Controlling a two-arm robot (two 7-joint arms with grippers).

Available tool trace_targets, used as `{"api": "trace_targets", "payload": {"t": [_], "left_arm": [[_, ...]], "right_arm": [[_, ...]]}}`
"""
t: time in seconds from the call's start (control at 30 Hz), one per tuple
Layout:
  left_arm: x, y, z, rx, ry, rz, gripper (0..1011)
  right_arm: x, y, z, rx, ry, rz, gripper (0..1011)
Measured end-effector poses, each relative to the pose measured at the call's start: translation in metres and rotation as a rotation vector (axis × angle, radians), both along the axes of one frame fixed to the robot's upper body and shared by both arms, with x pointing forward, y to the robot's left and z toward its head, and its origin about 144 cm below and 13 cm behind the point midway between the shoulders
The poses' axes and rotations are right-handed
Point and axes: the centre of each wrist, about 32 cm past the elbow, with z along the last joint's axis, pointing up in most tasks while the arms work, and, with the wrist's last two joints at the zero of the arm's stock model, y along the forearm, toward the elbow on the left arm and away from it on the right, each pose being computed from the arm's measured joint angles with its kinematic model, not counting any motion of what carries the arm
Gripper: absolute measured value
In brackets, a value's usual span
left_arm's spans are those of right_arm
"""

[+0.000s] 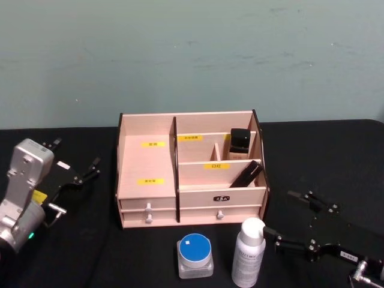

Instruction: Pick up the facial cleanser and watermelon frost from the table and place them into the tiered storage box.

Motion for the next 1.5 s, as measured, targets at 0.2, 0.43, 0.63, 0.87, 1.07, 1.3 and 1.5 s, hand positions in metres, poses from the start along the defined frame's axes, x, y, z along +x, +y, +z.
{"api": "trace_targets", "payload": {"t": [0.2,0.43,0.63,0.87,1.07,1.3,1.5], "left_arm": [[0.0,0.0,0.0,0.0,0.0,0.0,1010],[0.0,0.0,0.0,0.0,0.0,0.0,1010],[0.0,0.0,0.0,0.0,0.0,0.0,1010],[0.0,0.0,0.0,0.0,0.0,0.0,1010],[0.0,0.0,0.0,0.0,0.0,0.0,1010],[0.0,0.0,0.0,0.0,0.0,0.0,1010],[0.0,0.0,0.0,0.0,0.0,0.0,1010]], "right_arm": [[0.003,0.001,0.0,0.004,0.0,0.025,1002],[0.006,0.001,-0.004,0.019,0.022,0.048,1002],[0.009,0.001,-0.01,0.031,0.043,0.063,1002],[0.012,0.003,-0.017,0.04,0.067,0.096,1003],[0.015,0.005,-0.022,0.033,0.086,0.107,1002],[0.018,0.006,-0.03,0.013,0.111,0.113,1002],[0.022,0.008,-0.042,0.005,0.138,0.12,1002]]}}
